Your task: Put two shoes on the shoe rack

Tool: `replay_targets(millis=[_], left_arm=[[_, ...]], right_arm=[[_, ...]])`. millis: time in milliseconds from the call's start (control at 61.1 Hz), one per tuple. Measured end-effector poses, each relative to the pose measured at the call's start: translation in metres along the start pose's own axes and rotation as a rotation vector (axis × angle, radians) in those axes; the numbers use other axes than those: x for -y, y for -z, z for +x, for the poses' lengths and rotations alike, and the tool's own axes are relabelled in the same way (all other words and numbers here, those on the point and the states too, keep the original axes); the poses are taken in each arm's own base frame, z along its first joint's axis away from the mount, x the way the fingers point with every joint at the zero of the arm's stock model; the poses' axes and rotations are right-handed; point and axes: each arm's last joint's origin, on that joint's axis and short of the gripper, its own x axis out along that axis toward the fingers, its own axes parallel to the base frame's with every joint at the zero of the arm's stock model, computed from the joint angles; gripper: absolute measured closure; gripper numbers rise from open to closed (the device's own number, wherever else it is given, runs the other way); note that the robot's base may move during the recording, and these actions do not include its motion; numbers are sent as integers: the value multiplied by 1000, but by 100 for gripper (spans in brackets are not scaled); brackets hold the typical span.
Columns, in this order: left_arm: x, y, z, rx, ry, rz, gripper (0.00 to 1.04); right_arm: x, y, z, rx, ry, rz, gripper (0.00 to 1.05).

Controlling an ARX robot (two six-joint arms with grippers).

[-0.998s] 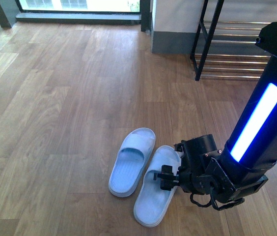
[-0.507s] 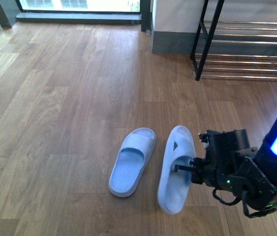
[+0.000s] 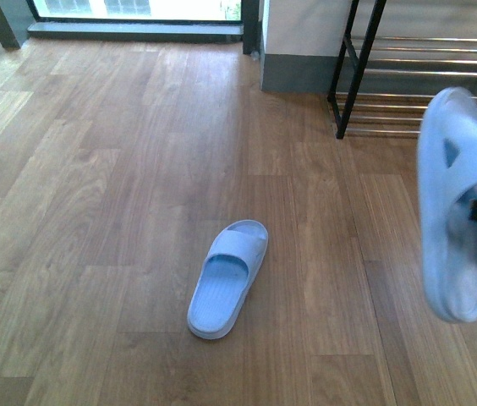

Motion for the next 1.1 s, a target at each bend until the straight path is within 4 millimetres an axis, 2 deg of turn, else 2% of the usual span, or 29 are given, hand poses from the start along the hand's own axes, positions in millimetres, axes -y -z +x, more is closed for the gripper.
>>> replay_targets(millis=[82,213,393,1096], left_arm=[[0,0,0,0,0,0,9],[0,0,0,0,0,0,9],[0,0,0,0,0,0,9],[0,0,0,0,-2,0,9]], right_arm=[[9,-13,-30,51,-1,14,103],[19,-24,-71,119,0,35,103],[23,-31,-112,220,-11,56,103],[24,-32,-116,239,-13,67,103]])
